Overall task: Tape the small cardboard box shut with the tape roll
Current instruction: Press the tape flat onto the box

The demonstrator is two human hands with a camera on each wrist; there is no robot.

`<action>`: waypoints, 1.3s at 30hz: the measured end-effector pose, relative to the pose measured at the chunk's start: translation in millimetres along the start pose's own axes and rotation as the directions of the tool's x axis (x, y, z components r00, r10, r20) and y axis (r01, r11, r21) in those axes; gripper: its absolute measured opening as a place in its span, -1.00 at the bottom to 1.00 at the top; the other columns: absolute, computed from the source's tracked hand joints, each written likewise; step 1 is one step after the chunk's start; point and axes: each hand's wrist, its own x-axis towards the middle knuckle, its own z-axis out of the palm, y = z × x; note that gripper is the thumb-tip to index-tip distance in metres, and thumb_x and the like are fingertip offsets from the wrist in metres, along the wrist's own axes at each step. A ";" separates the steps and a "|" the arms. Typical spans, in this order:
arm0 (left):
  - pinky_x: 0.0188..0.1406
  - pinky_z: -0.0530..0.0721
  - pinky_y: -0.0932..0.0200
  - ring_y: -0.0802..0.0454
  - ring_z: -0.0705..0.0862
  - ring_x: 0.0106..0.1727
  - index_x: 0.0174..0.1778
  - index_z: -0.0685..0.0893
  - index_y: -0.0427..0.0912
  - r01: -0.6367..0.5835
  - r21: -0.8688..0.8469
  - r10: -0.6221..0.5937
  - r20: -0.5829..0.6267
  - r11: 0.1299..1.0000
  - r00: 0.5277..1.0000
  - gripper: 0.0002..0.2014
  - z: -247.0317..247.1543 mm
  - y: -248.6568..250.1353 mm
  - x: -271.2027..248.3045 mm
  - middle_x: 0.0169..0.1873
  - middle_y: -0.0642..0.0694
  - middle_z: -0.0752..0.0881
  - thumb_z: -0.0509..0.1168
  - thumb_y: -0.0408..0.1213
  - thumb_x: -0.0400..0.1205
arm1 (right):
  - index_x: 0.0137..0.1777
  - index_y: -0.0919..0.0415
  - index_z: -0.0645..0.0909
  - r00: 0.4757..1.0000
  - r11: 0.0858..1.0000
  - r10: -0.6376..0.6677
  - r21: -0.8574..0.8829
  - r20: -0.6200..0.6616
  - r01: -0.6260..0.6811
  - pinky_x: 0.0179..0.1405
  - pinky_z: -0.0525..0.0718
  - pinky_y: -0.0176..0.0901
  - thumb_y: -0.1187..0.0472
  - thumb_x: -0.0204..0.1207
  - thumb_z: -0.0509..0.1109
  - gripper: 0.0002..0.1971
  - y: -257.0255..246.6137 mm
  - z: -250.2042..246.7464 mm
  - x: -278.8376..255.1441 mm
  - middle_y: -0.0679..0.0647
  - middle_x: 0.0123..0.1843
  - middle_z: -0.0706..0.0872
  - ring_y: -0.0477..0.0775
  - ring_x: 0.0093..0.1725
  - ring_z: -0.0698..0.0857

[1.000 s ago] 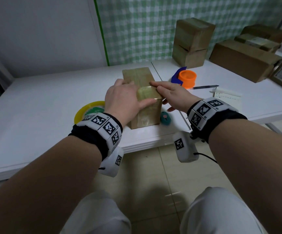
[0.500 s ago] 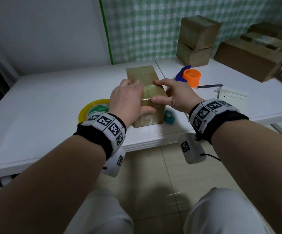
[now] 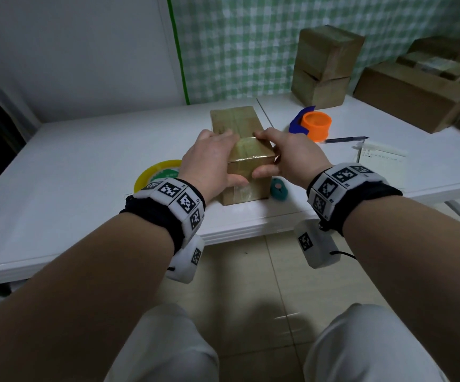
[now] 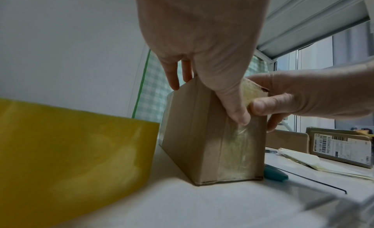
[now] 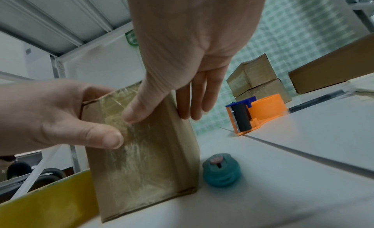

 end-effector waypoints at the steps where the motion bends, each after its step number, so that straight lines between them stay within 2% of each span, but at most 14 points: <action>1: 0.28 0.55 -0.03 -0.08 0.41 0.42 0.52 0.35 0.01 -0.002 0.000 0.002 0.004 1.000 1.000 -0.10 -0.4 0.2 -0.6 0.45 0.00 0.53 0.54 0.14 0.28 | 0.53 -0.07 0.38 1.000 0.999 0.001 -0.047 0.016 0.000 0.12 0.67 0.02 -0.12 0.21 0.61 -0.15 -0.7 -1.8 -0.9 0.10 0.17 0.76 0.12 0.09 0.71; 4: 0.28 0.56 -0.05 -0.08 0.37 0.48 0.61 0.14 0.05 -0.014 0.024 0.013 0.027 1.000 1.000 -0.06 -3.1 0.7 -2.7 0.52 0.00 0.44 0.46 0.16 0.38 | 0.64 -0.14 0.09 0.996 0.966 -0.003 -0.256 0.090 0.026 0.02 0.68 0.06 -0.19 0.34 0.48 -0.08 -2.6 -6.8 -4.2 0.18 0.19 0.73 0.19 0.14 0.68; 7: 0.34 0.53 -0.07 -0.12 0.33 0.54 0.64 0.03 0.07 -0.045 0.097 0.042 0.040 0.994 0.998 -0.17 -5.3 1.4 -3.7 0.61 -0.07 0.31 0.26 0.22 0.52 | 0.67 -0.18 -0.04 0.994 0.914 -0.075 -0.394 0.077 0.100 -0.25 0.59 -0.02 -0.19 0.50 0.31 -0.18 -10.9 -10.3 -9.4 0.24 0.05 0.74 0.25 0.04 0.70; 9: 0.40 0.47 -0.07 -0.16 0.32 0.54 0.65 0.07 -0.03 -0.071 0.176 0.063 0.051 0.982 0.997 -0.22 -4.3 3.9 -2.8 0.62 -0.14 0.27 0.20 0.19 0.58 | 0.66 -0.17 0.01 0.990 0.874 -0.112 -0.466 0.081 0.137 -0.29 0.50 -0.05 -0.17 0.55 0.26 -0.26 -18.4 -11.5 -11.0 0.27 0.05 0.73 0.28 0.04 0.69; 13: 0.41 0.45 -0.10 -0.22 0.38 0.49 0.62 0.16 -0.13 -0.090 0.256 0.076 0.066 0.962 0.995 -0.25 -1.7 10.0 2.1 0.57 -0.23 0.32 0.24 0.12 0.58 | 0.66 -0.05 0.06 0.989 0.798 -0.097 -0.586 0.109 0.143 -0.33 0.40 -0.05 -0.15 0.58 0.22 -0.30 -26.7 -11.8 -11.3 0.29 0.12 0.69 0.32 0.07 0.69; 17: 0.39 0.46 -0.06 -0.23 0.39 0.46 0.60 0.21 -0.15 -0.073 0.228 0.053 0.094 0.971 0.994 -0.25 -3.7 13.1 3.8 0.52 -0.21 0.38 0.31 0.07 0.56 | 0.61 0.07 0.16 0.988 0.761 -0.035 -0.636 0.152 0.125 -0.30 0.44 -0.04 -0.15 0.55 0.27 -0.31 -34.6 -11.2 -5.1 0.26 0.14 0.69 0.30 0.09 0.70; 21: 0.35 0.47 0.02 -0.23 0.43 0.39 0.52 0.33 -0.22 -0.074 0.224 0.050 0.111 0.972 0.993 -0.31 -8.0 15.6 4.9 0.44 -0.20 0.47 0.36 0.03 0.54 | 0.51 0.18 0.26 0.983 0.765 0.023 -0.636 0.184 0.101 -0.47 0.34 -0.10 -0.14 0.52 0.33 -0.34 -39.0 -10.9 -0.5 0.24 0.15 0.67 0.30 0.11 0.68; 25: 0.33 0.46 0.02 -0.24 0.44 0.39 0.48 0.38 -0.25 -0.061 0.203 0.034 0.133 0.977 0.991 -0.35 -14.0 15.2 3.9 0.41 -0.20 0.50 0.37 -0.01 0.55 | 0.44 0.24 0.31 0.983 0.781 0.045 -0.620 0.179 0.077 -0.28 0.40 -0.02 -0.12 0.50 0.37 -0.37 -41.1 -11.3 0.6 0.24 0.16 0.65 0.28 0.16 0.67; 27: 0.34 0.44 0.02 -0.25 0.44 0.39 0.46 0.41 -0.23 -0.060 0.185 0.033 0.145 0.981 0.989 -0.38 -15.4 13.7 3.6 0.42 -0.20 0.51 0.38 -0.03 0.54 | 0.42 0.25 0.33 0.981 0.783 0.062 -0.619 0.186 0.068 -0.24 0.42 -0.01 -0.12 0.49 0.38 -0.37 -42.2 -11.5 2.0 0.21 0.05 0.61 0.27 0.17 0.66; 29: 0.36 0.44 0.00 -0.26 0.43 0.41 0.46 0.43 -0.21 -0.054 0.167 0.027 0.159 0.984 0.987 -0.39 -16.5 11.3 4.4 0.46 -0.20 0.49 0.39 -0.04 0.54 | 0.41 0.26 0.34 0.979 0.780 0.076 -0.623 0.190 0.060 -0.23 0.44 -0.01 -0.13 0.49 0.38 -0.37 -43.7 -12.2 3.2 0.15 -0.10 0.47 0.27 0.16 0.66; 32: 0.44 0.41 -0.02 -0.26 0.38 0.48 0.51 0.41 -0.17 -0.049 0.138 0.024 0.177 0.989 0.984 -0.35 -18.6 8.3 4.1 0.59 -0.19 0.36 0.41 -0.06 0.52 | 0.40 0.28 0.33 0.976 0.784 0.091 -0.619 0.196 0.051 -0.23 0.45 0.00 -0.12 0.49 0.38 -0.36 -44.9 -13.8 2.7 0.13 -0.13 0.42 0.26 0.06 0.64; 35: 0.51 0.31 0.01 -0.25 0.33 0.54 0.56 0.37 -0.16 -0.055 0.103 0.037 0.175 0.993 0.984 -0.32 -19.8 5.1 2.5 0.63 -0.19 0.28 0.41 -0.09 0.53 | 0.43 0.28 0.31 0.973 0.784 0.122 -0.620 0.194 0.026 -0.24 0.45 0.00 -0.15 0.48 0.38 -0.33 -47.7 -15.3 2.9 0.10 -0.25 0.40 0.19 -0.12 0.50; 37: 0.52 0.30 0.03 -0.22 0.33 0.56 0.57 0.36 -0.18 -0.067 0.091 0.051 0.170 0.994 0.984 -0.31 -20.9 3.0 1.3 0.63 -0.18 0.27 0.42 -0.11 0.53 | 0.46 0.28 0.30 0.968 0.773 0.150 -0.634 0.199 0.010 -0.25 0.46 0.00 -0.17 0.47 0.37 -0.29 -51.3 -15.3 3.4 0.06 -0.36 0.32 0.17 -0.14 0.48; 39: 0.53 0.30 0.08 -0.16 0.35 0.57 0.57 0.37 -0.19 -0.082 0.074 0.068 0.167 0.994 0.984 -0.30 -23.8 0.2 0.0 0.64 -0.15 0.27 0.44 -0.15 0.51 | 0.46 0.27 0.29 0.963 0.760 0.180 -0.650 0.202 -0.005 -0.27 0.47 0.00 -0.22 0.45 0.37 -0.25 -55.5 -15.2 2.8 0.05 -0.38 0.30 0.16 -0.15 0.50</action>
